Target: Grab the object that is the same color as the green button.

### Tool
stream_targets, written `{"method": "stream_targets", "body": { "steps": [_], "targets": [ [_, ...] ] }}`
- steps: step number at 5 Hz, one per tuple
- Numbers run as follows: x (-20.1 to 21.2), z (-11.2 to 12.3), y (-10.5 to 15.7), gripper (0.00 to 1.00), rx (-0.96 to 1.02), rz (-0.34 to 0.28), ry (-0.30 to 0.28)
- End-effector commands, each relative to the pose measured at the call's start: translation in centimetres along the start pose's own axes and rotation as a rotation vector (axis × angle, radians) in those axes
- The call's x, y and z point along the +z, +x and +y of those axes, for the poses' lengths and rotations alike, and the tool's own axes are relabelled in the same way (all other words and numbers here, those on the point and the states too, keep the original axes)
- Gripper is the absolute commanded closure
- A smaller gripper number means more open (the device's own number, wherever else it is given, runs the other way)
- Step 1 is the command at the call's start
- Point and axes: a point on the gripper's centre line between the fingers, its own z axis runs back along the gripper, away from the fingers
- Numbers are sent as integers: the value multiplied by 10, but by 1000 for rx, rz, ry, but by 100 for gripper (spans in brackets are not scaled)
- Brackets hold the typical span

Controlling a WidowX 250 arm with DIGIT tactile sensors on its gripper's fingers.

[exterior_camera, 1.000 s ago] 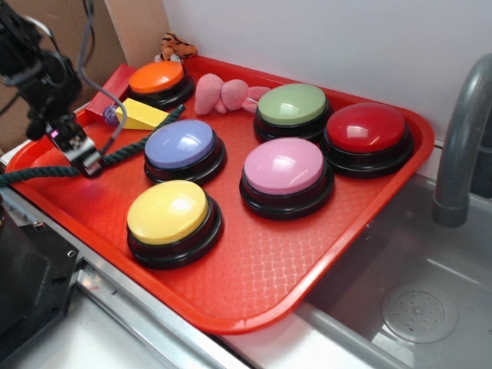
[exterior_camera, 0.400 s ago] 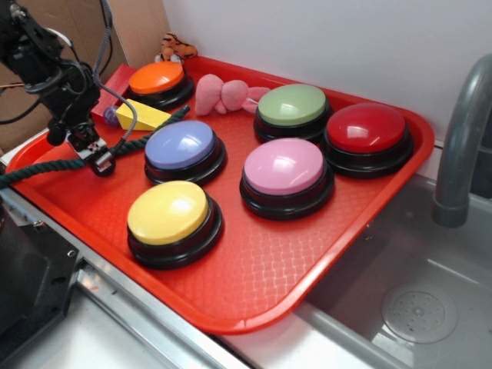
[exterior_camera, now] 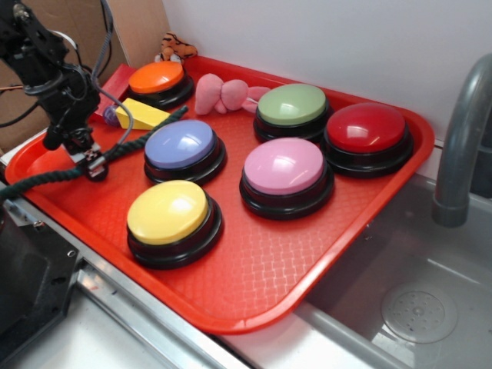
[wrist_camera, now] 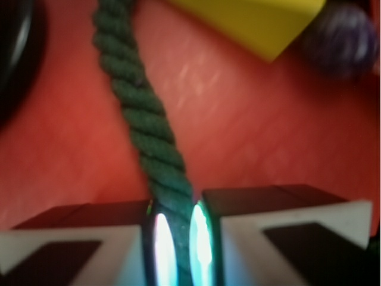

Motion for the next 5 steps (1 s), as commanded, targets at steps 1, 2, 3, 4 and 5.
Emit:
{"method": "stream_targets", "body": {
  "steps": [1,2,3,4,5],
  "targets": [
    [59,-7,28,100,102,45,82],
    [97,-35,54,100,163,37,55],
    [121,-61,77,100,141,11,37],
    [139,-87,95,100,108,-51,58],
    [136,-90,97,100,129,3,45]
  ]
}}
